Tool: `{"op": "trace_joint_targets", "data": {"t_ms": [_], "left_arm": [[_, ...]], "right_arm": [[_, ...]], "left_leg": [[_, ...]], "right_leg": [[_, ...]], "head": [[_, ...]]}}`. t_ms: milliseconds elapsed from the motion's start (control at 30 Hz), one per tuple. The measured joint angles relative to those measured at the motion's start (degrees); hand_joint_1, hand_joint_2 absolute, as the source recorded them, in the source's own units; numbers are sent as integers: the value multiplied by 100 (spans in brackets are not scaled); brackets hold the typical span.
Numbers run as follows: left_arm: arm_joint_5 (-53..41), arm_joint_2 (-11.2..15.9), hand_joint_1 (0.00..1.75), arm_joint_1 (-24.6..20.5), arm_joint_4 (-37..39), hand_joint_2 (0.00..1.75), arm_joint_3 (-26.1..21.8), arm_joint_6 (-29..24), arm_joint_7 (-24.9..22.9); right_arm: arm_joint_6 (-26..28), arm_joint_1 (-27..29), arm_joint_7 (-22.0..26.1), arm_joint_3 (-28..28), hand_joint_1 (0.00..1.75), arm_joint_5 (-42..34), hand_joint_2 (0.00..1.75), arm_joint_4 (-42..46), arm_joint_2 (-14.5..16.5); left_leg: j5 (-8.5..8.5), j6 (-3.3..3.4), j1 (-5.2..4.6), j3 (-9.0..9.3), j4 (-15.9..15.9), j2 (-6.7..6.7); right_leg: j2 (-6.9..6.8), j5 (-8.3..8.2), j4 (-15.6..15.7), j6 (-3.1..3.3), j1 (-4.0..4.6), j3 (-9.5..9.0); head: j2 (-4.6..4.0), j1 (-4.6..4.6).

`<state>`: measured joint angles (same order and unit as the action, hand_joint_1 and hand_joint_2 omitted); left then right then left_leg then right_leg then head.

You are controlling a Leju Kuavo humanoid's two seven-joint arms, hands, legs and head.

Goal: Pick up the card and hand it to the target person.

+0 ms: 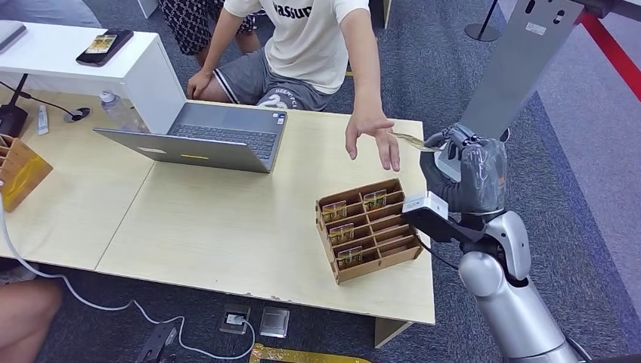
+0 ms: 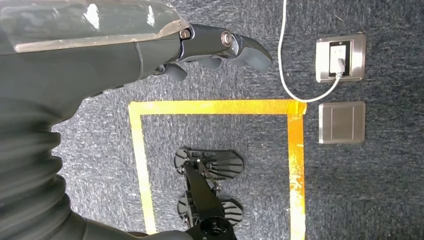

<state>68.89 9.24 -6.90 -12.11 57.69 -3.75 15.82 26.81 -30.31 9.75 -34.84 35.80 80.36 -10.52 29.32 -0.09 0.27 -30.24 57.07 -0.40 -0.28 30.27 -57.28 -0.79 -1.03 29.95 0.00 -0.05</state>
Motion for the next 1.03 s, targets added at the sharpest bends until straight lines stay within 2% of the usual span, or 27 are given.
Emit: {"op": "trace_joint_targets", "data": {"t_ms": [267,400,533,700,867,1033], "left_arm": [[2,-4,0,38,0,175,2,-34,-10],[-1,-4,0,57,0,175,2,-50,38],[-66,-4,0,63,0,0,11,-79,67],[-3,-4,0,69,0,0,11,-119,39],[63,-1,0,86,0,0,10,-183,13],[68,11,0,108,0,0,10,-191,1]], "right_arm": [[86,-110,66,-151,175,-49,175,-940,359],[123,-148,82,-256,0,-166,175,-1245,459],[110,-154,60,-299,0,-349,175,-1361,481],[-180,-124,227,-313,0,-1186,175,-1374,473],[-916,79,527,-226,0,-2879,175,-1165,396],[-1428,412,544,-39,0,-4191,175,-716,145]], "left_leg": [[0,0,0,-1,0,0],[0,0,0,-1,0,0],[0,0,0,0,1,0],[0,0,0,1,1,1],[0,0,0,3,1,2],[0,0,0,3,3,2]], "right_leg": [[0,0,-1,0,0,2],[0,0,0,0,0,2],[0,0,0,0,0,2],[1,0,0,0,0,4],[2,0,1,0,0,5],[2,0,2,0,-1,5]], "head": [[0,-1],[0,1],[0,3],[0,1],[0,-1],[0,0]]}}
